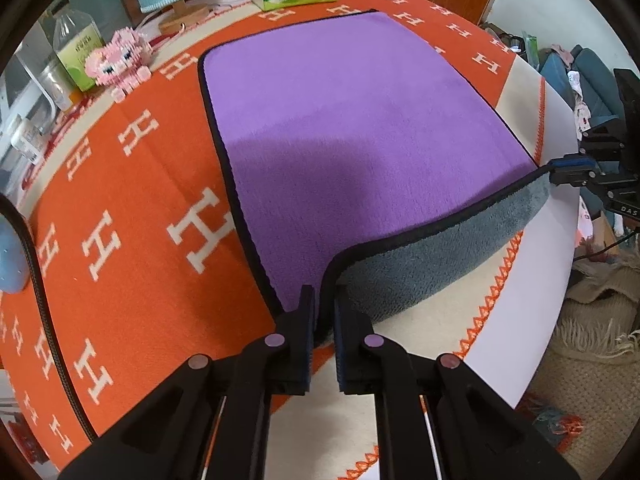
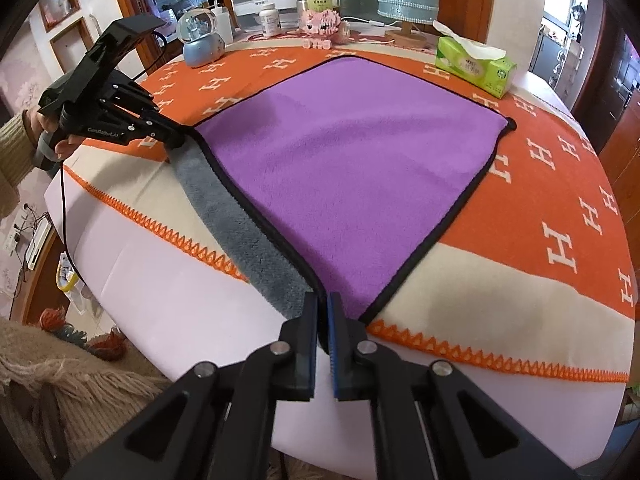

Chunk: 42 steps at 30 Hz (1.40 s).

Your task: Fold towel

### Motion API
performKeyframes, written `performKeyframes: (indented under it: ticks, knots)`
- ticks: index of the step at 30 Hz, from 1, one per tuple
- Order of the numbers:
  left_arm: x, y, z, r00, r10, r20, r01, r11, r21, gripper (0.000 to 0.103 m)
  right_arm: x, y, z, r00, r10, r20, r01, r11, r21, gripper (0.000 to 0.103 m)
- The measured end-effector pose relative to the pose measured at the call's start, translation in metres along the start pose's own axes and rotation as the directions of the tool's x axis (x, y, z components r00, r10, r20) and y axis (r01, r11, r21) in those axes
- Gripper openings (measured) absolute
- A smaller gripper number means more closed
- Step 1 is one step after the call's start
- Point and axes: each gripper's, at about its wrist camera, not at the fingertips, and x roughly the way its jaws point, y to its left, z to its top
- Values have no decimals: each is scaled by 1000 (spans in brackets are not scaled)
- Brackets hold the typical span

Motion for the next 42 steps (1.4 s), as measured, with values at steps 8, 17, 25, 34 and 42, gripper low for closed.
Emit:
performKeyframes:
  ticks: [8,17,25,34,42]
  knots:
    - [-11,-5,9,996,68,51,-68,998,-1,5,-10,-7,5,999,4,40,-5,999,32,4]
    - [-24,2,40,982,145,118,-139,989,-51,5,-18,-30,28,995,-57,85,49,995,90,4]
    - [-19,19,92,962,233,146,-218,970,-110,5,-20,-65,73,977,-155,148,134,981,143,4]
    - [2,50,156,936,316,156,-283,938,-202,5,3,-111,125,954,-249,167,213,954,210,4]
    - [27,75,201,917,372,140,-326,905,-274,5,31,-153,163,937,-311,158,262,926,273,4]
